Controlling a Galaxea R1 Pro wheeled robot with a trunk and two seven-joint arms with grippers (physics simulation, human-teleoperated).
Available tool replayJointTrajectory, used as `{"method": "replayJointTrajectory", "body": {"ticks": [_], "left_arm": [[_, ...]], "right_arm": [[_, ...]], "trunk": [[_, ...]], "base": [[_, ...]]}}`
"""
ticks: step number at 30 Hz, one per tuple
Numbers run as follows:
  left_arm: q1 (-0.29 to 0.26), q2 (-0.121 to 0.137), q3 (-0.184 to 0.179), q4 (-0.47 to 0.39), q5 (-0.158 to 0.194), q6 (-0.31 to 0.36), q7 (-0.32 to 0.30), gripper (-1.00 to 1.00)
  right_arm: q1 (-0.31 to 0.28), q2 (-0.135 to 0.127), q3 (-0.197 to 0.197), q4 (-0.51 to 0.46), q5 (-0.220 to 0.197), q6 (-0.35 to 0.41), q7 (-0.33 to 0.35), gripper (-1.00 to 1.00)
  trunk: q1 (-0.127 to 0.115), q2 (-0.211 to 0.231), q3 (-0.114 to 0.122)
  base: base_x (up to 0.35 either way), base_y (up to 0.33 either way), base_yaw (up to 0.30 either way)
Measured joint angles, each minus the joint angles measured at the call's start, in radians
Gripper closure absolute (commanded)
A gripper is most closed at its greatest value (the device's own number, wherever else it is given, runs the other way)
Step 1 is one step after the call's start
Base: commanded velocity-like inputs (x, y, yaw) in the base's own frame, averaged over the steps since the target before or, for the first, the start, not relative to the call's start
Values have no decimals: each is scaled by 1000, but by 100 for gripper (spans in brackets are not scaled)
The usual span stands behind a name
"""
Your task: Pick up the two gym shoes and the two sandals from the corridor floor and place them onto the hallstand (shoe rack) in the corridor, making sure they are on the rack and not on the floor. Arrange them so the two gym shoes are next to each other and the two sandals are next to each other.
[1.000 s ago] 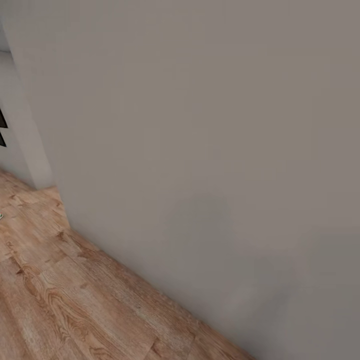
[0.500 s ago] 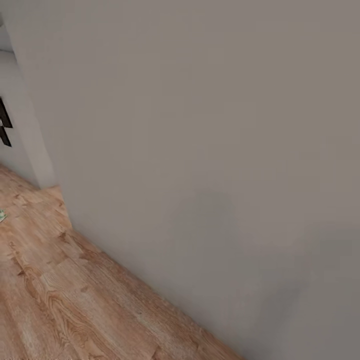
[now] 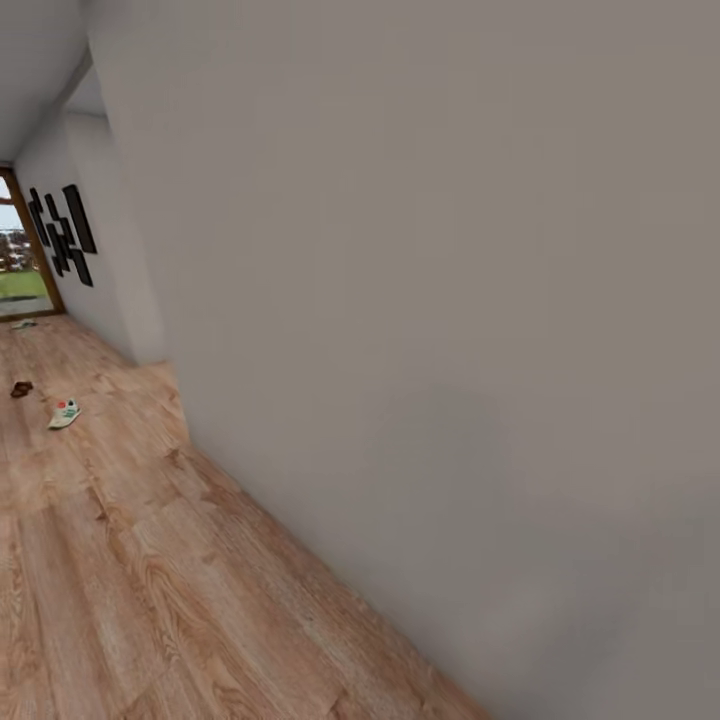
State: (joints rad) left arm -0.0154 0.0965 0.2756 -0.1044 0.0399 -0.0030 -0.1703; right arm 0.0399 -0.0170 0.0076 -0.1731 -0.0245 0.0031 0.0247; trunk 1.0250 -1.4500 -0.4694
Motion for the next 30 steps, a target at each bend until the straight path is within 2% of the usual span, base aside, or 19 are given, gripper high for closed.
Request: {"method": "replayJointTrajectory", "body": {"ticks": [30], "left_arm": [[0,2,2,0,3,5,-1,-100]], "right_arm": [[0,-1,-2,0,0,0,0,-100]], "trunk": [[0,0,0]], "base": [[0,0,274]]}}
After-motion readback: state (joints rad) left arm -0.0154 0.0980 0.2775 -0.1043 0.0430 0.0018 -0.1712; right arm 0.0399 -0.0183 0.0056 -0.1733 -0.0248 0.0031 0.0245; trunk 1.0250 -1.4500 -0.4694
